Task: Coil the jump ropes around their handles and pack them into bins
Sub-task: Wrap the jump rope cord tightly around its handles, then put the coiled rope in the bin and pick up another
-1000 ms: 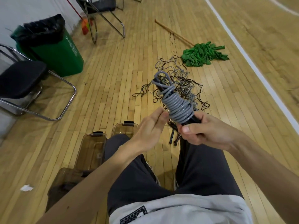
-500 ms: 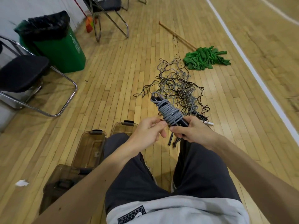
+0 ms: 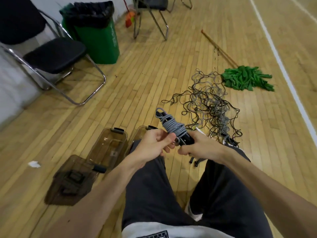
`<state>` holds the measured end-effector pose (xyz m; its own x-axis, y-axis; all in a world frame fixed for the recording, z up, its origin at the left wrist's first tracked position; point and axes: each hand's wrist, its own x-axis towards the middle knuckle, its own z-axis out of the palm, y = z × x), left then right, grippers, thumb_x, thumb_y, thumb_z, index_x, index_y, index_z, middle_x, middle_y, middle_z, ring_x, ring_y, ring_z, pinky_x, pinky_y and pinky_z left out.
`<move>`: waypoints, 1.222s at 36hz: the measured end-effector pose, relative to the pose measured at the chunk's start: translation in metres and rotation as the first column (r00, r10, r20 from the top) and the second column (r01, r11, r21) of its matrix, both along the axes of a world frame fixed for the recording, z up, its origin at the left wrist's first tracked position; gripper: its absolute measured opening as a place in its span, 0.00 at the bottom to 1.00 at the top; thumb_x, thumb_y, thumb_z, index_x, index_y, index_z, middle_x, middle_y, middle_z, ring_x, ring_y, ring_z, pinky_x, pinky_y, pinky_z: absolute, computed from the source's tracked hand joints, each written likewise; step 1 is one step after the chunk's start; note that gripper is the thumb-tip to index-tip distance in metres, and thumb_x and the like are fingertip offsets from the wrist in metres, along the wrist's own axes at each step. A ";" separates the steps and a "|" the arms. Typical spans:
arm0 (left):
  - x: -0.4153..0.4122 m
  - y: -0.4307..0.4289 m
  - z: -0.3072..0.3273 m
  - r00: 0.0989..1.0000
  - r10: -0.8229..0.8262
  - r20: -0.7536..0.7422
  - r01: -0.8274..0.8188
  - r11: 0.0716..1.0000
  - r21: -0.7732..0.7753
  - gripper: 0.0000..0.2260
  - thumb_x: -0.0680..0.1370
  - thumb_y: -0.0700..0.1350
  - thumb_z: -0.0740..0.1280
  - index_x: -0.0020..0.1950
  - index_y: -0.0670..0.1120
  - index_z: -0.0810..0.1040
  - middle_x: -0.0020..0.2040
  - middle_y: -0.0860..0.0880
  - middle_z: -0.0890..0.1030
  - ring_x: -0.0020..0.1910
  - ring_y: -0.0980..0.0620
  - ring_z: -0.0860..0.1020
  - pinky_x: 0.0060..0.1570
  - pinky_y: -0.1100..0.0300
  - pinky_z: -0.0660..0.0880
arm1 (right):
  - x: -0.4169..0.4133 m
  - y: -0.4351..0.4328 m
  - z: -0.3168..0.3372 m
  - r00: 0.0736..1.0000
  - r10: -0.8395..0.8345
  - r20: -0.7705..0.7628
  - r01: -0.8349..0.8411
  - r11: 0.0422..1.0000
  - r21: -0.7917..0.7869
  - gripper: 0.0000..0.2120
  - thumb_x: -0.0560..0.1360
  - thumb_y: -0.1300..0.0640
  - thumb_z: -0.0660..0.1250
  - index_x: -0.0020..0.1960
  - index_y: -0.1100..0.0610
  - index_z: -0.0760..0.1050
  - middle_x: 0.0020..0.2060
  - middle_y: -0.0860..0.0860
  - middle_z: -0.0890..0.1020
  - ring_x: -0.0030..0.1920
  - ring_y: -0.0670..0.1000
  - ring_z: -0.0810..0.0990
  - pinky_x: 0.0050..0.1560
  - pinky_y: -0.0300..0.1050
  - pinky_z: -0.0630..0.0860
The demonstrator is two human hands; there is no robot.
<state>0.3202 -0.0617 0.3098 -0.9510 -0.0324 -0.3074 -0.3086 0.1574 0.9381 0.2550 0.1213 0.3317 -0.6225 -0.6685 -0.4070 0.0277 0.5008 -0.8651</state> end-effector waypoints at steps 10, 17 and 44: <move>0.017 -0.100 -0.054 0.867 0.497 0.041 -0.482 0.814 0.326 0.13 0.79 0.49 0.70 0.60 0.43 0.81 0.53 0.43 0.85 0.53 0.42 0.84 0.44 0.58 0.78 | -0.032 -0.159 -0.025 0.960 0.265 -0.084 -0.249 0.955 0.164 0.26 0.82 0.39 0.58 0.34 0.57 0.74 0.27 0.50 0.77 0.24 0.42 0.71 0.26 0.32 0.66; 0.029 -0.193 -0.138 0.696 0.691 0.194 -0.717 0.655 0.240 0.06 0.78 0.48 0.70 0.52 0.48 0.83 0.44 0.50 0.86 0.44 0.53 0.84 0.49 0.58 0.82 | -0.042 -0.292 -0.126 0.916 0.386 -0.113 -0.332 0.885 0.327 0.30 0.79 0.36 0.62 0.67 0.59 0.66 0.51 0.49 0.78 0.51 0.52 0.79 0.47 0.43 0.70; -0.033 -0.344 -0.521 0.111 0.623 0.774 -0.765 0.551 -0.333 0.17 0.85 0.44 0.57 0.70 0.38 0.72 0.62 0.39 0.78 0.60 0.40 0.77 0.65 0.52 0.74 | -0.061 -0.467 -0.480 0.564 0.741 0.366 -0.786 0.344 0.513 0.15 0.84 0.61 0.57 0.70 0.59 0.71 0.64 0.57 0.77 0.63 0.57 0.77 0.59 0.47 0.73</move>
<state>0.2873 -0.4060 -0.2115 0.1140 -0.4394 -0.8910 -0.7499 -0.6264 0.2129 0.1939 -0.3460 -0.1482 0.0712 -0.4563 -0.8870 -0.5979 0.6923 -0.4041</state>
